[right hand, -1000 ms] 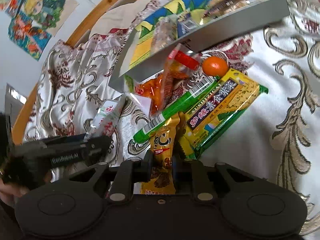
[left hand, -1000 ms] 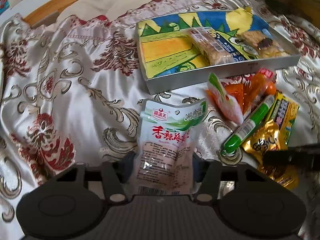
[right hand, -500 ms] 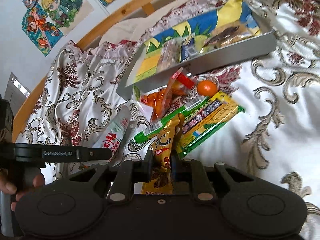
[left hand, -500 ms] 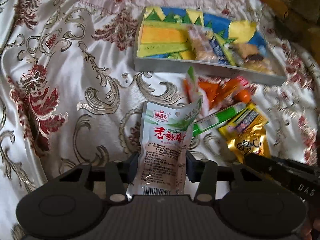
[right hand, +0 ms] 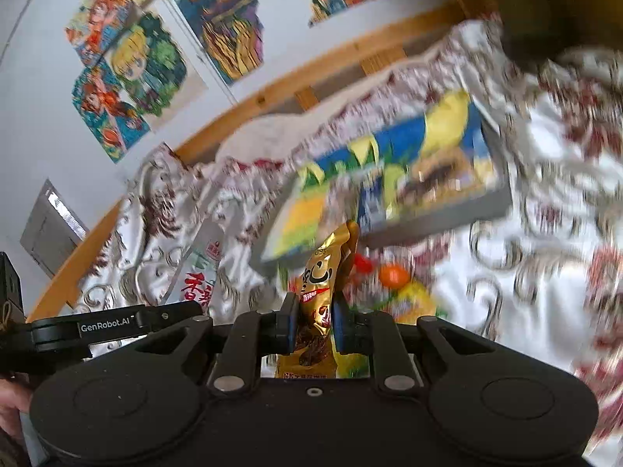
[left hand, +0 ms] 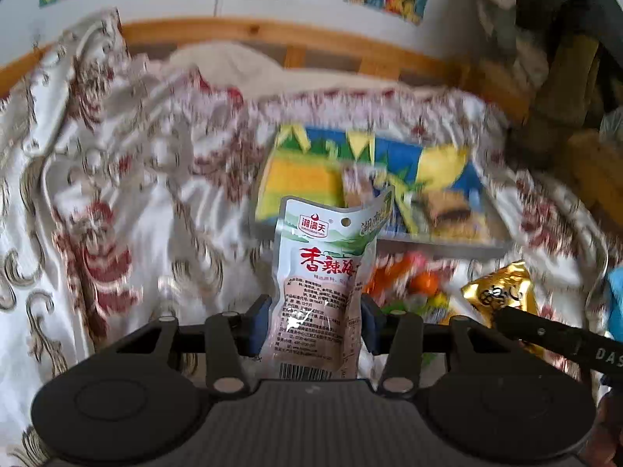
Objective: Organize snacks
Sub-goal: 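Carry both bags up and over the grey tray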
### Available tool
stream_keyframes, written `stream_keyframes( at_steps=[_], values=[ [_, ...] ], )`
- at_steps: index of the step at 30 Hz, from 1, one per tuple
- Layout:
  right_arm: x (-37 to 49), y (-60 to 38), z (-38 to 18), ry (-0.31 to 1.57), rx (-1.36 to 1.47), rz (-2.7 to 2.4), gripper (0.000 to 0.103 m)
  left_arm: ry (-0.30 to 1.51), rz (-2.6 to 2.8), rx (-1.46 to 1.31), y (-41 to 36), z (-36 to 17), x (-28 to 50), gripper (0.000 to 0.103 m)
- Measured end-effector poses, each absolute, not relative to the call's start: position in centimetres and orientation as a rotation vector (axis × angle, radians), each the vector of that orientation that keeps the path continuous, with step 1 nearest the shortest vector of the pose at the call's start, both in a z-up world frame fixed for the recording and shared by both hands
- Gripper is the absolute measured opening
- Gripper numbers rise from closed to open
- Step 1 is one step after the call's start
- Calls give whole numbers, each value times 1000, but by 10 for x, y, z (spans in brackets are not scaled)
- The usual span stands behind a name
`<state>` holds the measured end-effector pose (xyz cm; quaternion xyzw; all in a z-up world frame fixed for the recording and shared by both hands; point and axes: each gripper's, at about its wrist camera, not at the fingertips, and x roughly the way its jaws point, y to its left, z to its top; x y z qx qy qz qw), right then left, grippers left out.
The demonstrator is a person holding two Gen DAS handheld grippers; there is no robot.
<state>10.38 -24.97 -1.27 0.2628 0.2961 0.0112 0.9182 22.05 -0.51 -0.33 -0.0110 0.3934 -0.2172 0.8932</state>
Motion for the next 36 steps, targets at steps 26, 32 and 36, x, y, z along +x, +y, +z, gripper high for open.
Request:
stream_keyframes(
  at_steps=[26, 32, 36],
  values=[
    [227, -366, -25, 480, 365, -81, 19, 745, -603, -211, -173, -29, 356, 53],
    [234, -375, -39, 514, 367, -102, 19, 817, -548, -104, -206, -58, 360, 55],
    [242, -384, -48, 525, 358, -112, 19, 799, -494, -40, -214, -61, 359, 57]
  ],
)
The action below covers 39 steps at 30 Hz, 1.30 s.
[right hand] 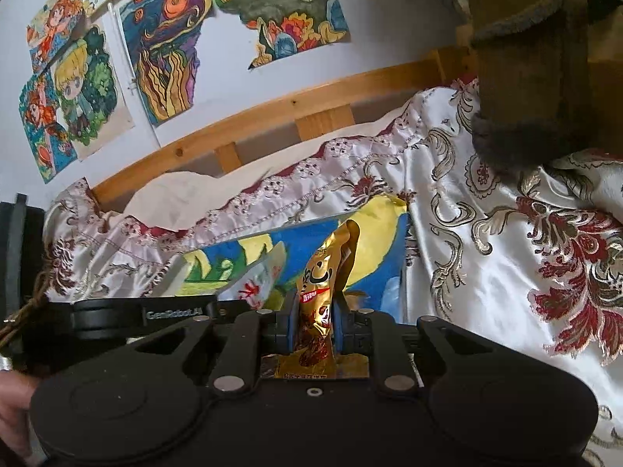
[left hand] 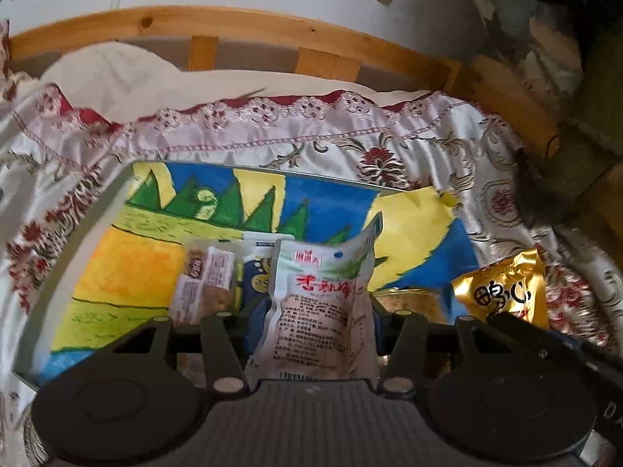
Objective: Organize snacks
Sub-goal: 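Carry both bags up and over the grey tray, then open both grippers to drop the bags into the tray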
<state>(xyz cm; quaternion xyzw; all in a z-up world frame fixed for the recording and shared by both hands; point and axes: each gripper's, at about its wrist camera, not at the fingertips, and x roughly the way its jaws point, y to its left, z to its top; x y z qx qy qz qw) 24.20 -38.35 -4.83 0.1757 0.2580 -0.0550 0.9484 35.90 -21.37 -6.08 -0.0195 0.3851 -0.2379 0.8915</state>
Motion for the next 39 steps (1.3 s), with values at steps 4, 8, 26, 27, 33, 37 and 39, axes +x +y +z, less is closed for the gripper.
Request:
stream_keyframes(
  at_steps=[4, 8, 26, 27, 33, 37, 39],
  values=[
    [252, -388, -60, 558, 331, -129, 20, 822, -480, -15, -216, -65, 359, 59],
    [258, -385, -66, 606, 282, -159, 28, 838, -454, -11, -217, -65, 363, 70],
    [217, -366, -25, 436, 199, -240, 96, 545, -279, -69, -171, -5, 309, 102],
    [210, -364, -21, 419, 199, -242, 97, 522, -265, -63, -166, 0, 303, 102],
    [163, -341, 9, 295, 206, -255, 102, 418, -218, -26, -134, 26, 258, 102],
    [122, -320, 27, 213, 203, -247, 102, 371, -214, -7, -109, 39, 221, 102],
    [102, -311, 33, 187, 187, -247, 102, 361, -218, -7, -96, 43, 203, 103]
  ],
)
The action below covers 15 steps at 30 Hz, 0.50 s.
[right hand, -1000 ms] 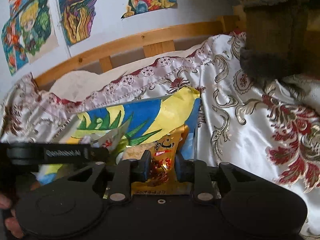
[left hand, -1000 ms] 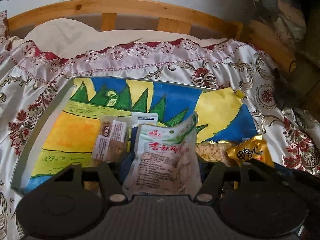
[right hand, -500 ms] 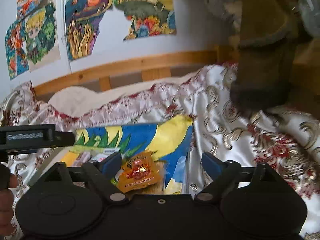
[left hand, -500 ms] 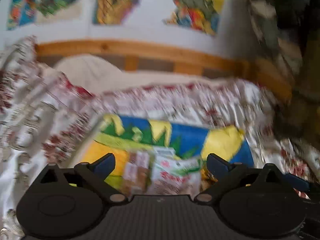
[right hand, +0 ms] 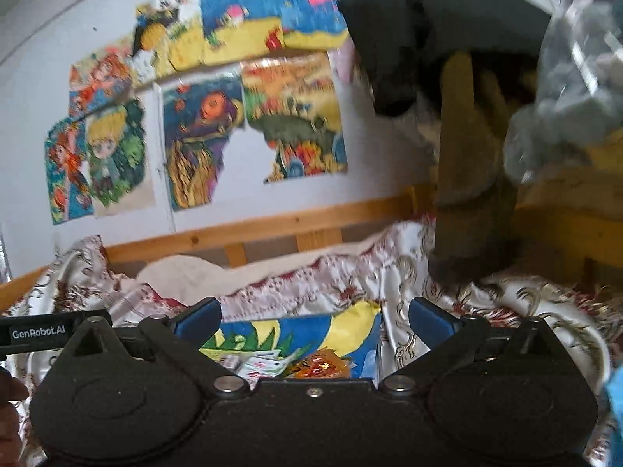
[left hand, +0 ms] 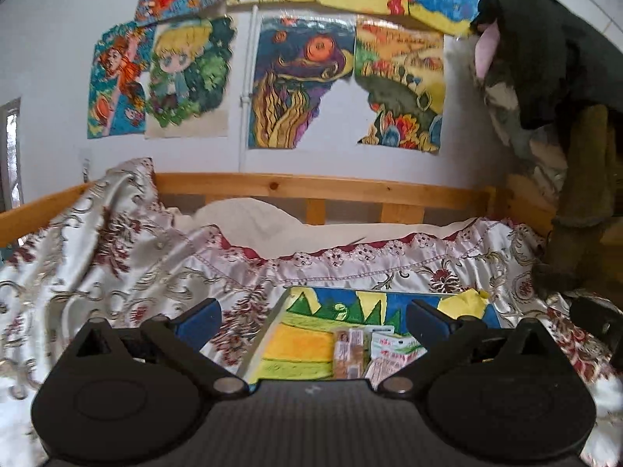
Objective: Organize snacks
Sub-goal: 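Open both grippers to drop the bags into the tray, then lift both tools away from the tray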
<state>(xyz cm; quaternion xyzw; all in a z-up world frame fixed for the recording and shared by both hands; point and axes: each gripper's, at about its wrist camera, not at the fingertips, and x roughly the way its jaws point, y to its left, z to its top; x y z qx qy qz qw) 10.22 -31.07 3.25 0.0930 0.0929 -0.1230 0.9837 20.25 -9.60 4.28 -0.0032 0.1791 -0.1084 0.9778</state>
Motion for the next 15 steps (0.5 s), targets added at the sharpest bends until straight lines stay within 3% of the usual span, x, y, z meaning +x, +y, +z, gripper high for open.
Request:
stream_keyframes(
  at_steps=[15],
  values=[
    [-7, -259, 24, 258, 212, -273, 102, 361, -207, 39, -21, 42, 91, 103]
  ],
)
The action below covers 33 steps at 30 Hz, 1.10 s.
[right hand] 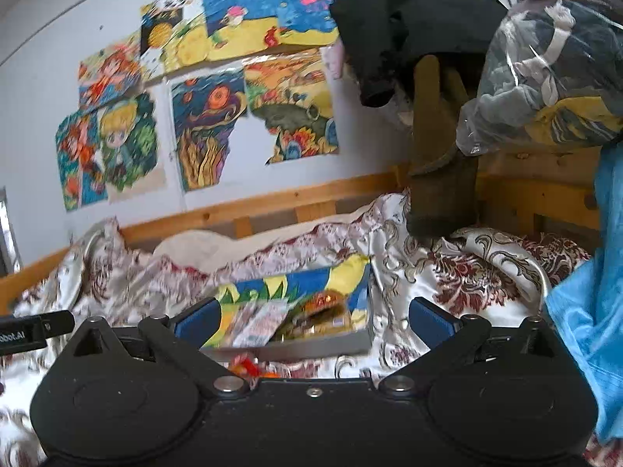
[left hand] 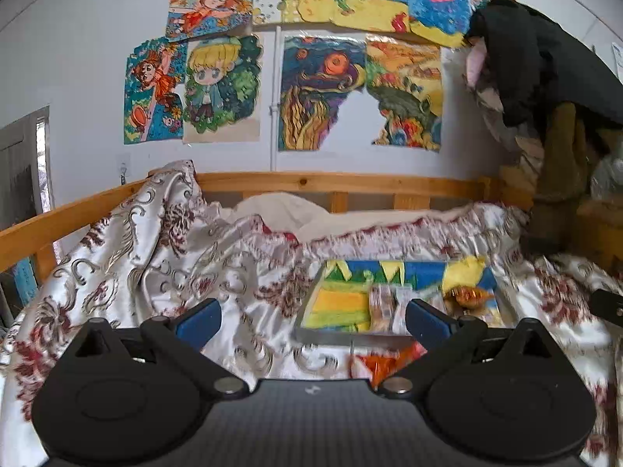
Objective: Organize snacks
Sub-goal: 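Lift both tools away from the tray, then lower both tools toward the green tube and yellow biscuit pack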
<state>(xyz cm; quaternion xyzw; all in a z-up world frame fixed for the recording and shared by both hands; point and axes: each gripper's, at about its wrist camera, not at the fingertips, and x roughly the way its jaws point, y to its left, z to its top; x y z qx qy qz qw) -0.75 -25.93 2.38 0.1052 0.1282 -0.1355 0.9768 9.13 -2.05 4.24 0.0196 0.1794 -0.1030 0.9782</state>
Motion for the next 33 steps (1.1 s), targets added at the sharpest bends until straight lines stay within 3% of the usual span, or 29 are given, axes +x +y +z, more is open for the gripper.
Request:
stream_keyframes(
  at_steps=[16, 33],
  values=[
    [-45, -220, 5, 434, 180, -227, 102, 677, -199, -7, 14, 2, 53, 103],
    [-41, -215, -5, 529, 197, -185, 102, 726, -167, 41, 12, -7, 48, 103]
  ],
)
